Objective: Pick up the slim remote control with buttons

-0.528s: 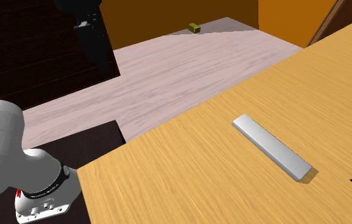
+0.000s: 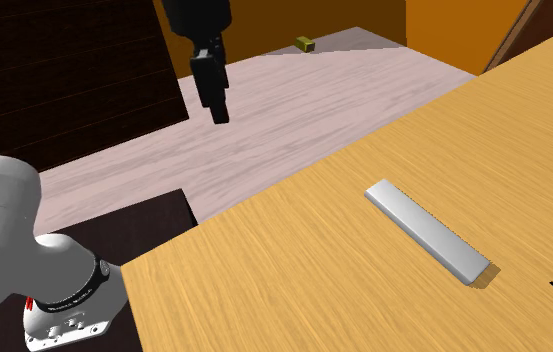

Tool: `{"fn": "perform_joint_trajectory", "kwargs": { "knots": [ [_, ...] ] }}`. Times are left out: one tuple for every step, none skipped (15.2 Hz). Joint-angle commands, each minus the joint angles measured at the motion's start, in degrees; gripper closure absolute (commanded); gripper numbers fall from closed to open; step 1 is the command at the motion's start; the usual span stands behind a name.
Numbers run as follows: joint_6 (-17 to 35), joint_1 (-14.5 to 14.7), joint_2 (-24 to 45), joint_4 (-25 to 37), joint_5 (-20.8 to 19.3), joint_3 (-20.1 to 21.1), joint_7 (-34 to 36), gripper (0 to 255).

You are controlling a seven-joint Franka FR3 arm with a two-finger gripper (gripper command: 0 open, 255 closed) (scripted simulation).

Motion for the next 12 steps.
{"fn": "perform_joint_trajectory", "kwargs": {
  "knots": [
    [1.7,-1.2,4.1,2.2,-0.2,0.2,2.6,0],
    [2.5,-1.8,6.2,3.3,-0.4,0.2,3.8,0],
    [3.3,-2.3,8.3,4.5,-0.5,0.2,5.0,0],
    [4.0,-2.9,10.4,5.7,-0.7,0.2,6.2,0],
    [4.7,-3.4,12.4,7.0,-0.9,0.1,7.4,0],
    [5.3,-4.0,14.5,8.4,-1.1,0.0,8.6,0],
    [5.8,-4.5,16.5,9.8,-1.2,-0.1,9.8,0],
    [6.3,-5.0,18.6,11.2,-1.4,-0.2,11.0,0],
    [6.7,-5.4,20.6,12.7,-1.6,-0.4,12.2,0],
    [7.1,-5.9,22.6,14.2,-1.8,-0.6,13.3,0],
    [7.4,-6.3,24.6,15.8,-1.9,-0.8,14.5,0],
    [7.6,-6.7,26.6,17.4,-2.1,-1.0,15.6,0]
  ]
}}
